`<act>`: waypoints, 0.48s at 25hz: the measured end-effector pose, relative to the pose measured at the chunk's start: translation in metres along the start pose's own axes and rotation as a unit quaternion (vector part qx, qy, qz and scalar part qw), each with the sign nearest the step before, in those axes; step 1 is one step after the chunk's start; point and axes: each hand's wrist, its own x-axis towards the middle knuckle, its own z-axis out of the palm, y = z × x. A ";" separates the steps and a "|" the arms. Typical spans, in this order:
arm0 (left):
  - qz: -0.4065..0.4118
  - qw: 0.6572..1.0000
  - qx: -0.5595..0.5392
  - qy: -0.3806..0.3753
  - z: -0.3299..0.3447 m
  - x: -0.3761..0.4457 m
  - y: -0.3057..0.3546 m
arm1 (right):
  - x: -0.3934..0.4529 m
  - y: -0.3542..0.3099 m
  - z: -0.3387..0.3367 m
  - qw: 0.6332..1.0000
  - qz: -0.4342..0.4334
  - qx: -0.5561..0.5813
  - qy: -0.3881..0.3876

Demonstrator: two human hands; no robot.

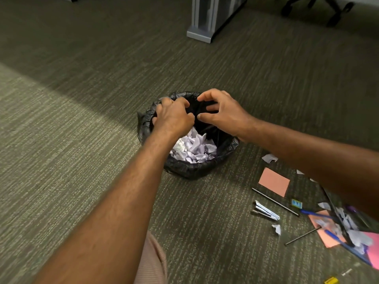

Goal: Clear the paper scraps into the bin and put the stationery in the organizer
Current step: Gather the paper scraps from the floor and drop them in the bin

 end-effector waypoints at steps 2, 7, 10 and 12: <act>0.023 0.999 0.002 0.025 0.007 0.000 0.008 | -0.002 0.002 -0.011 0.999 -0.024 -0.013 0.024; 0.141 0.986 -0.037 0.087 0.040 -0.008 0.045 | -0.030 0.022 -0.066 0.981 -0.097 -0.118 0.123; 0.224 0.970 -0.047 0.080 0.071 -0.020 0.078 | -0.059 0.053 -0.099 0.971 -0.066 -0.138 0.182; 0.276 0.959 -0.045 0.052 0.095 -0.031 0.099 | -0.084 0.080 -0.114 0.968 -0.017 -0.140 0.209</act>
